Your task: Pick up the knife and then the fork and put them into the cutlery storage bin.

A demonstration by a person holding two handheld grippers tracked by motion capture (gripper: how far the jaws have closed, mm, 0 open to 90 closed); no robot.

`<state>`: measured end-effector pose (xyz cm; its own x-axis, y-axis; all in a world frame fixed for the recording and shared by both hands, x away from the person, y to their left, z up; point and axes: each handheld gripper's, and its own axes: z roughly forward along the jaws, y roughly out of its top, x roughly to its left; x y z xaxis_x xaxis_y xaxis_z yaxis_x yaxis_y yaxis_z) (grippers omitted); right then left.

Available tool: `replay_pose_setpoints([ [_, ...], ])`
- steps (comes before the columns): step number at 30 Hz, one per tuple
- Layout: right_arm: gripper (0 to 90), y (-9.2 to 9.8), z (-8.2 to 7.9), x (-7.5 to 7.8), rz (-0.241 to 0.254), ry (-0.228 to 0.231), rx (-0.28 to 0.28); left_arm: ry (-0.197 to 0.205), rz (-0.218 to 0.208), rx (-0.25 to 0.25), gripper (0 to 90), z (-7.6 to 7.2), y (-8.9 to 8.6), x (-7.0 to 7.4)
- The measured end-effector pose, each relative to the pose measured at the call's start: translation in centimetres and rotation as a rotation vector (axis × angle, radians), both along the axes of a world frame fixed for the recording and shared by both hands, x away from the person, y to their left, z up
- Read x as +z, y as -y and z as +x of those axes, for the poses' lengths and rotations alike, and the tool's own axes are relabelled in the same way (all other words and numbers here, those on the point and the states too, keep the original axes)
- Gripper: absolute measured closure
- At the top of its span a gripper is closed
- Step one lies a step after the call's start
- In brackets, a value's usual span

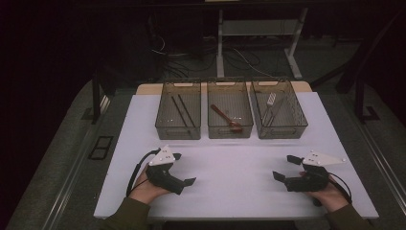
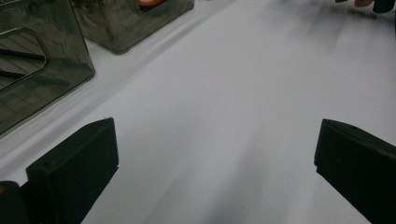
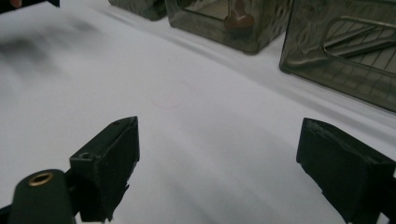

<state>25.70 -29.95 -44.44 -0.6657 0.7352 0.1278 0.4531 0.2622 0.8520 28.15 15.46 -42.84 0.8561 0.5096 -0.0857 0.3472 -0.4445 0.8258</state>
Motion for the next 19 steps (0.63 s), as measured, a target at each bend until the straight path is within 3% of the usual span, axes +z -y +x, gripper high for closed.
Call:
replay_pose_setpoints([
  [19, 13.5, -0.11, -0.09, 0.02, -0.021, 0.004, 0.012, 0.000, 0.002, 0.002, 0.0, 0.00, -0.07, -0.02],
])
